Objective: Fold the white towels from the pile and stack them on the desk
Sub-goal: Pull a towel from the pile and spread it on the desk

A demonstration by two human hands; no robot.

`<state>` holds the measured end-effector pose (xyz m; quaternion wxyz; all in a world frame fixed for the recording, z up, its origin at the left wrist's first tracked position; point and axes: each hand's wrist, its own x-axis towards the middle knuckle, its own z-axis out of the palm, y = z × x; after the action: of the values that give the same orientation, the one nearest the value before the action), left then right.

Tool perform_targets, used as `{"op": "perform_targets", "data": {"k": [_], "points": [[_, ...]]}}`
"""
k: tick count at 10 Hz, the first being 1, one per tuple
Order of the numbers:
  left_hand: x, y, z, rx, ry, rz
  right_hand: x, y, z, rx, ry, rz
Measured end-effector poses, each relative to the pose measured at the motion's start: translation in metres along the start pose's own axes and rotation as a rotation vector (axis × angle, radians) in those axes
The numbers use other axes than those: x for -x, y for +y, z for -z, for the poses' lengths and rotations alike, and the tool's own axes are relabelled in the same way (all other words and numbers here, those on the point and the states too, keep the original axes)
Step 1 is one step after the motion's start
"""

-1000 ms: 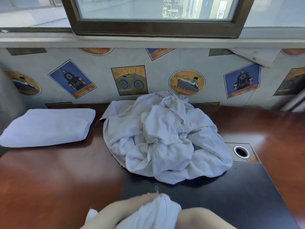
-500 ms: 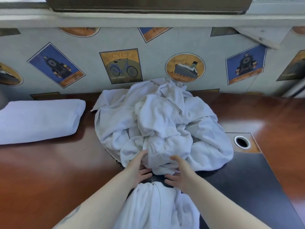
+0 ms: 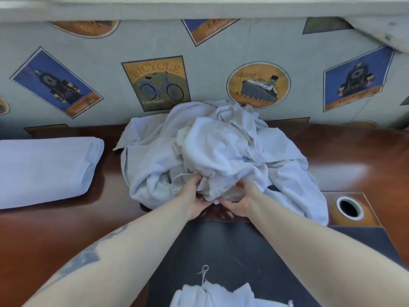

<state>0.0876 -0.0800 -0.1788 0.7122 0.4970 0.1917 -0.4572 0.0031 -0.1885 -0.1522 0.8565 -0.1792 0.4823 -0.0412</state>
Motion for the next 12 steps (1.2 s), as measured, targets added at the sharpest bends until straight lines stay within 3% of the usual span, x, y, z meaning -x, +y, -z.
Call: {"op": "perform_targets", "data": {"k": [2, 3, 4, 5, 6, 7, 8, 9, 10, 12], "points": [[-0.033, 0.051, -0.037, -0.019, -0.086, -0.080, -0.029, -0.053, -0.031, -0.161, 0.008, 0.033], [-0.040, 0.072, -0.055, -0.026, -0.121, -0.098, -0.037, -0.060, -0.041, -0.202, -0.091, 0.099], [-0.039, 0.066, -0.049, -0.024, -0.132, -0.014, -0.039, -0.053, -0.036, -0.157, -0.082, 0.115], [-0.031, 0.049, -0.025, -0.208, -0.108, 0.115, -0.034, -0.034, -0.012, 0.065, 0.044, 0.065], [-0.009, 0.037, -0.008, -0.363, -0.103, 0.139, -0.011, -0.011, 0.013, 0.394, 0.076, 0.128], [0.037, 0.019, 0.018, -0.672, -0.095, 0.094, 0.032, 0.028, 0.043, 0.792, 0.023, 0.181], [0.100, -0.004, 0.059, -1.018, -0.192, 0.036, 0.090, 0.076, 0.085, 1.175, -0.304, 0.132], [0.163, -0.029, 0.101, -1.245, -0.286, -0.008, 0.141, 0.121, 0.121, 1.431, -0.436, 0.146], [0.217, -0.064, 0.128, -1.328, -0.277, -0.097, 0.167, 0.143, 0.141, 1.437, -0.347, 0.319], [0.265, -0.141, 0.130, -1.446, 0.157, -0.446, 0.189, 0.148, 0.157, 1.285, -0.157, 0.456]]}}
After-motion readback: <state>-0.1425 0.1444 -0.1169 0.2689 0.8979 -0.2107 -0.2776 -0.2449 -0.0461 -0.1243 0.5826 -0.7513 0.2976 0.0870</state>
